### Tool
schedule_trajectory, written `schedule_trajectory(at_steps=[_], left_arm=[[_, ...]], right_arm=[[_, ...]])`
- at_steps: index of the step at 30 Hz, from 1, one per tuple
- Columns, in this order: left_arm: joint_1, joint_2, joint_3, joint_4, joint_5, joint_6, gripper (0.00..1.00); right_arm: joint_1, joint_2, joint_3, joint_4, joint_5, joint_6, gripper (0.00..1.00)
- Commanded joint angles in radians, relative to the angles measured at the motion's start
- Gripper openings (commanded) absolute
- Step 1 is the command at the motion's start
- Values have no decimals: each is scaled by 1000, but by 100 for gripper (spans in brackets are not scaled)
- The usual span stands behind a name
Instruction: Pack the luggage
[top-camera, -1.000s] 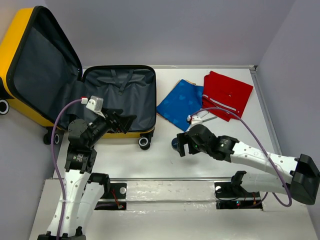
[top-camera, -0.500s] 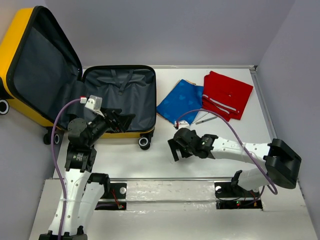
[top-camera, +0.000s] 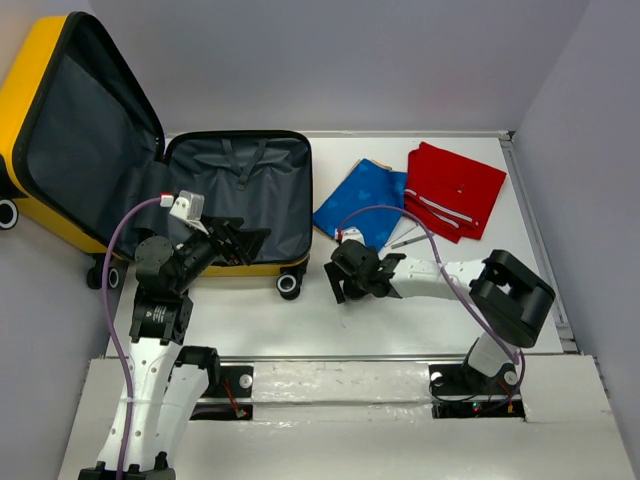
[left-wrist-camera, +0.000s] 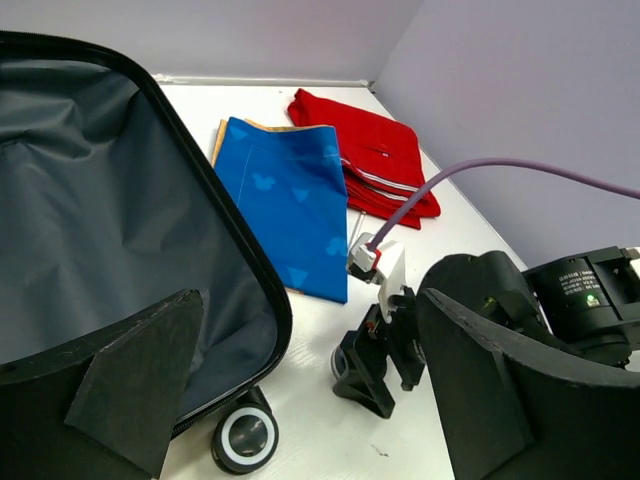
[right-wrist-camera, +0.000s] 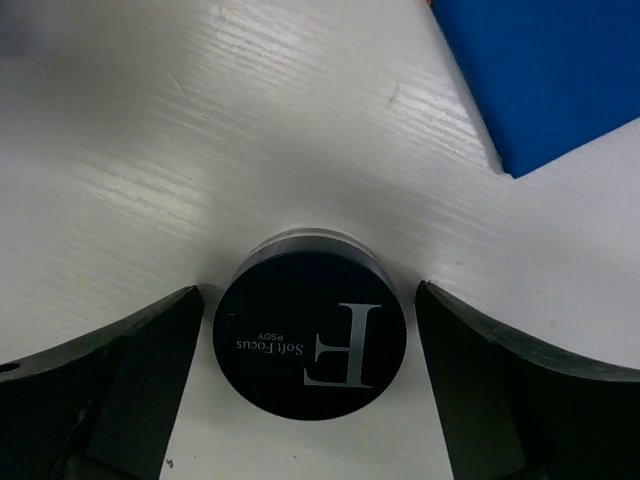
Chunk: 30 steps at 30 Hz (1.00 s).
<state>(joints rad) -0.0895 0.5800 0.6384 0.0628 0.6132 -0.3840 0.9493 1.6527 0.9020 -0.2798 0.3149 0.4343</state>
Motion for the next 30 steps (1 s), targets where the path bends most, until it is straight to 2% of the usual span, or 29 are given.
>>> schedule_trajectory(at_steps=[1, 2, 3, 5, 6, 7, 10, 13, 15, 20, 21, 22, 23, 24, 25, 26, 27, 30], left_arm=[[5, -6, 27, 32, 33, -15, 99], [5, -6, 26, 32, 31, -16, 99], [5, -8, 27, 32, 31, -15, 99], [5, -8, 26, 32, 31, -16, 99], [5, -9, 26, 32, 31, -16, 99], [5, -11, 27, 32, 31, -18, 99], [5, -12, 29, 32, 25, -19, 99], [5, -16, 29, 23, 11, -18, 99], [5, -19, 35, 6, -24, -12, 99], [5, -25, 50, -58, -133, 8, 99], [5, -29, 55, -61, -153, 11, 99], [5, -32, 55, -61, -161, 11, 99], [5, -35, 58, -61, -173, 11, 99], [4, -37, 60, -61, -181, 11, 99], [4, -40, 61, -90, -197, 13, 99], [4, -42, 66, -93, -207, 13, 99], [4, -43, 67, -96, -214, 16, 99], [1, -45, 70, -104, -221, 17, 99]], right_arm=[[-15, 25, 37, 105, 16, -22, 78], [-15, 18, 38, 108, 27, -19, 72], [-15, 9, 40, 106, 30, -16, 58], [-15, -49, 55, 76, 36, -17, 44], [-15, -77, 64, 59, 35, -20, 32], [-15, -105, 74, 45, 30, -28, 29], [-15, -227, 138, 28, -11, -80, 29], [-15, -220, 274, 28, -52, -132, 29], [-15, -170, 372, 25, -68, -169, 29], [-15, 143, 684, 45, -140, -212, 30], [-15, 251, 803, 33, -161, -215, 30], [-15, 252, 865, 25, -180, -209, 31], [-15, 354, 985, 19, -192, -204, 33], [-15, 401, 986, 13, -212, -200, 37], [-15, 485, 1100, 4, -239, -186, 54], [-15, 521, 1153, -1, -261, -178, 65], [-15, 548, 1245, -7, -272, -169, 84], [-15, 596, 1327, -18, -296, -160, 93]])
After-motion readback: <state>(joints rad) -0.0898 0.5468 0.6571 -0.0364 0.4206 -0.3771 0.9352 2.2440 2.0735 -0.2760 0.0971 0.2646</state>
